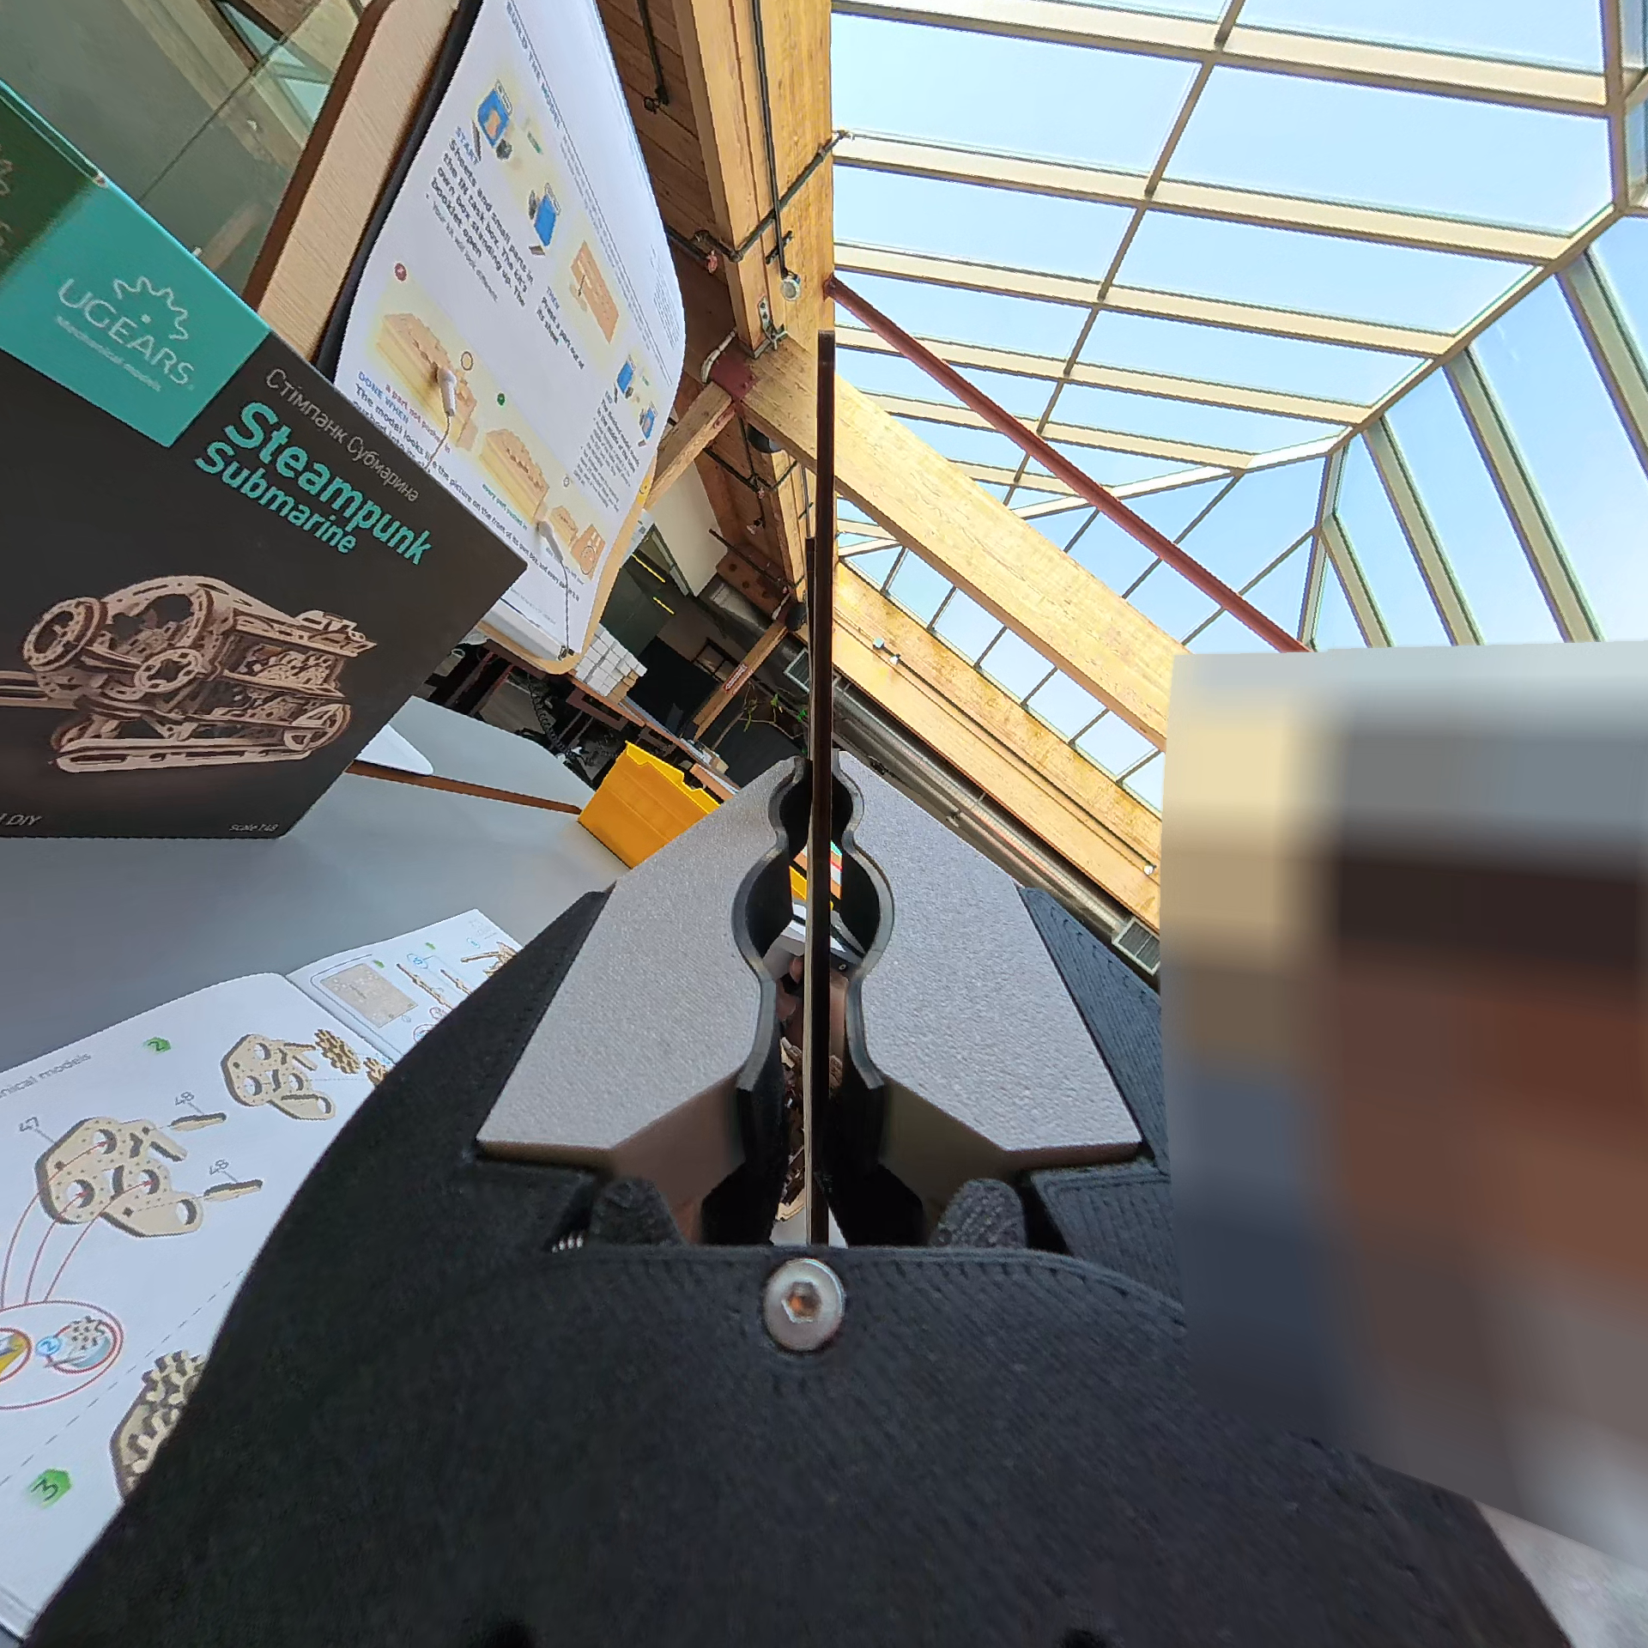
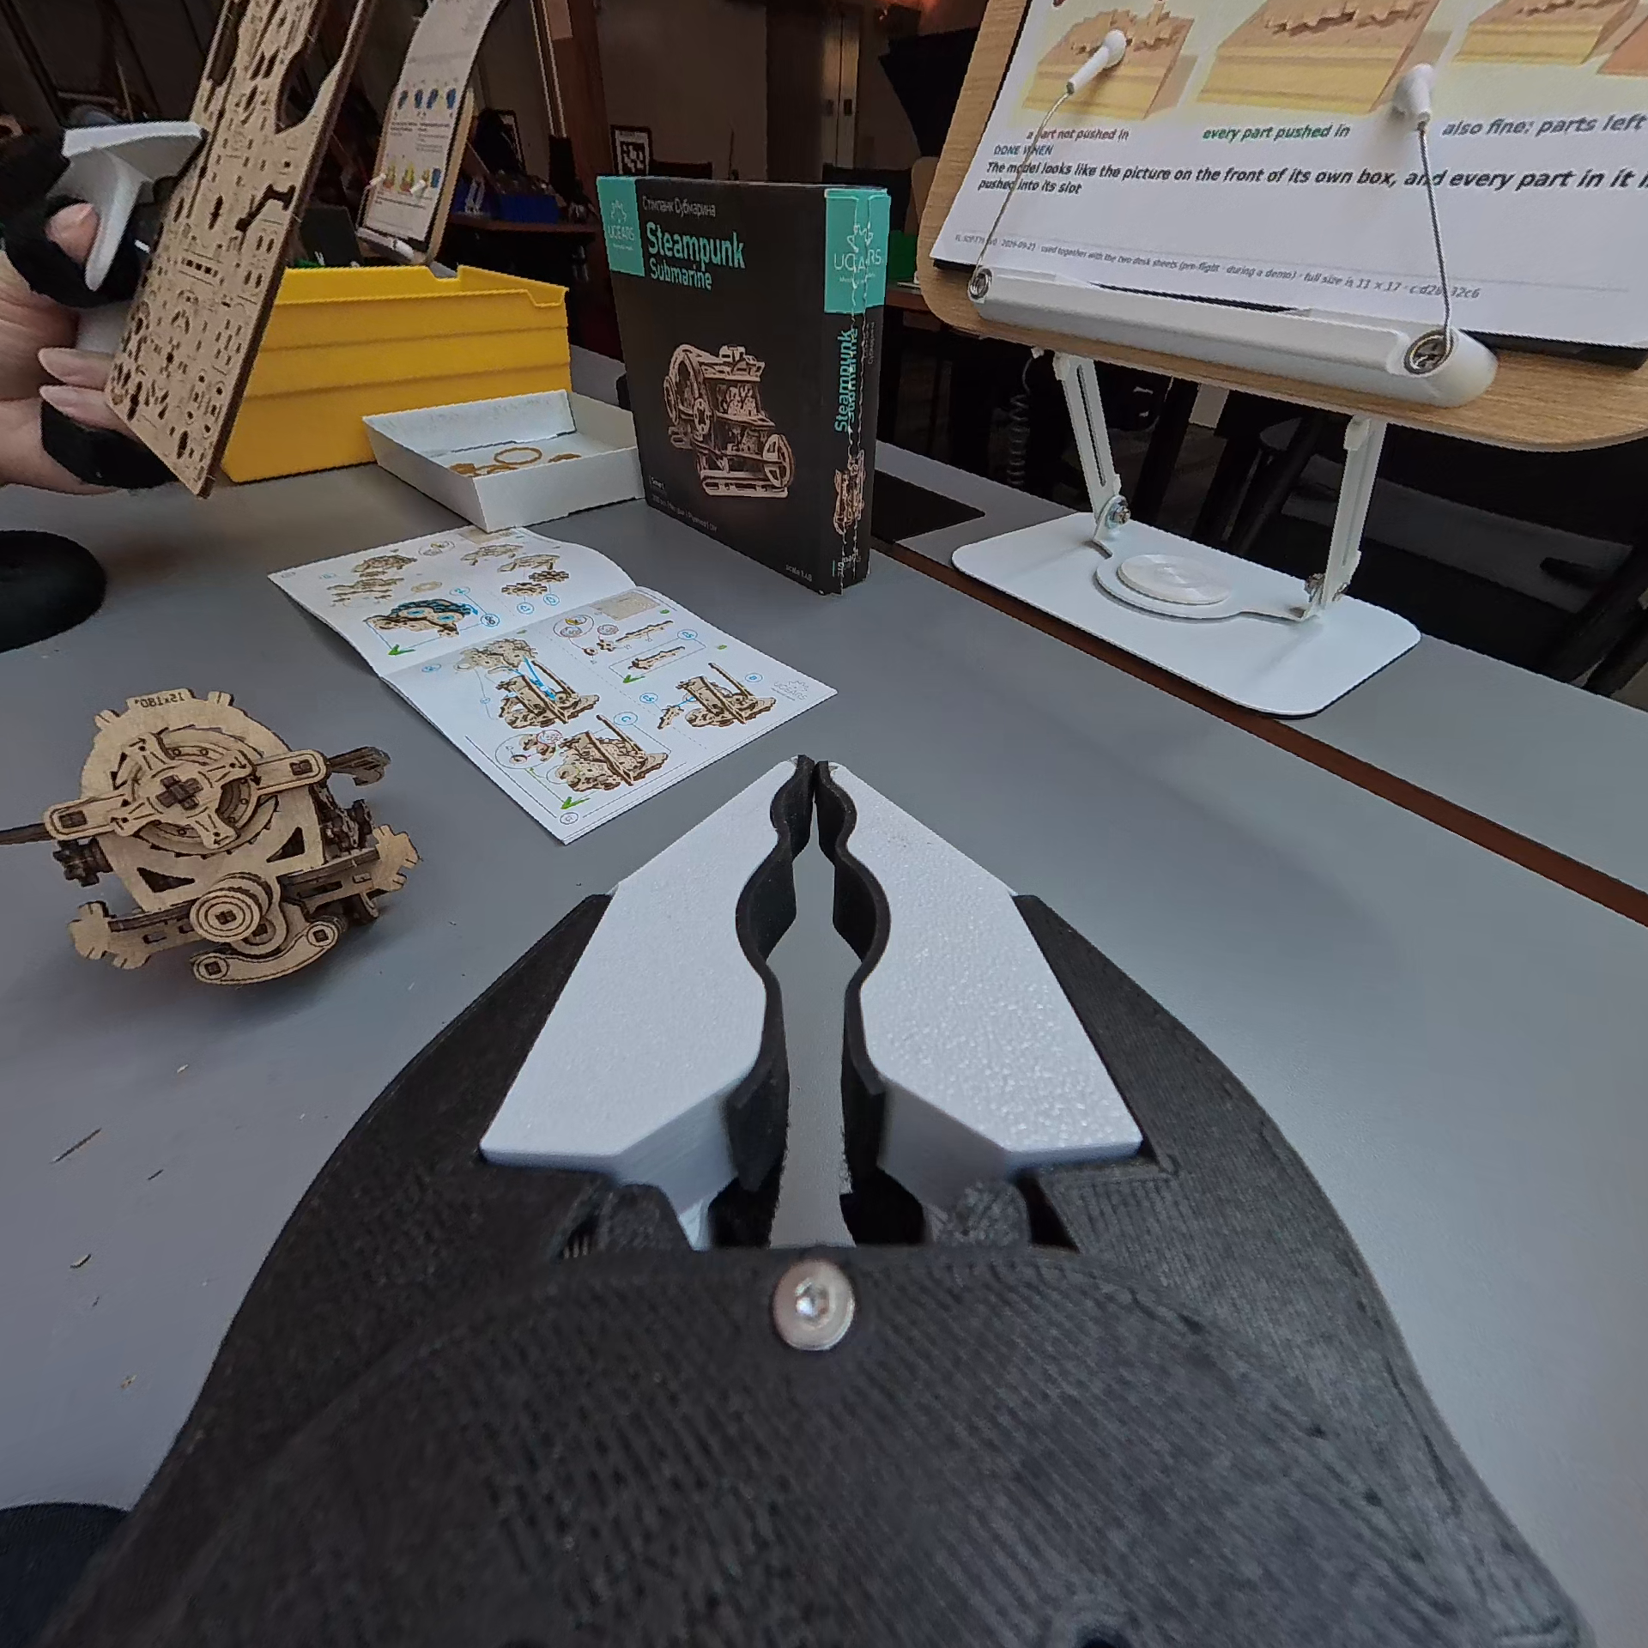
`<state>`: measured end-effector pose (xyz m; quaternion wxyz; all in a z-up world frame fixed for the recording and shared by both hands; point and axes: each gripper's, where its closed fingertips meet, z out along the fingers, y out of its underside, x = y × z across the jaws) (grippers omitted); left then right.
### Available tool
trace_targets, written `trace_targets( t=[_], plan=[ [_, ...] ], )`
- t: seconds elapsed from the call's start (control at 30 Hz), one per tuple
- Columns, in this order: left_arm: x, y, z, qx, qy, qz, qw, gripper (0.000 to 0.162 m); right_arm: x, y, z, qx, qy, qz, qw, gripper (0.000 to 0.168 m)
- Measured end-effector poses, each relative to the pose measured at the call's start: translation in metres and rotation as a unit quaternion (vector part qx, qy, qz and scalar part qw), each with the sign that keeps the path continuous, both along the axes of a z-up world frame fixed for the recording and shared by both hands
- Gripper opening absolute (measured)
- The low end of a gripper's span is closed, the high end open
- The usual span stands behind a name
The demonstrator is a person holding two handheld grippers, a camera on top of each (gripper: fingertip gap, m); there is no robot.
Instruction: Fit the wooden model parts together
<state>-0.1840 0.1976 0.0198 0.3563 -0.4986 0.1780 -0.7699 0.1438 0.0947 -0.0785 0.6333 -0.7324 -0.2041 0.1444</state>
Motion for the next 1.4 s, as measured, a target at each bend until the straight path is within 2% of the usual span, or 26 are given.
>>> trace_targets(
  t=[0.67, 1.17, 1.4],
  plan=[
    [0.003, 0.002, -0.005, -0.007, 0.005, 0.001, 1.0, 0.0, -0.001, 0.0, -0.001, -0.001, -0.004, 0.002, 1.0, 0.0],
    [0.019, -0.008, -0.01, 0.002, 0.023, -0.007, 1.0, 0.001, -0.019, -0.004, -0.011, 0.004, -0.089, 0.025, 0.996, 0.0],
    [0.014, -0.003, -0.009, -0.011, 0.008, -0.002, 1.0, 0.0, -0.02, -0.004, -0.012, 0.006, -0.096, 0.026, 0.995, 0.0]
  ],
)
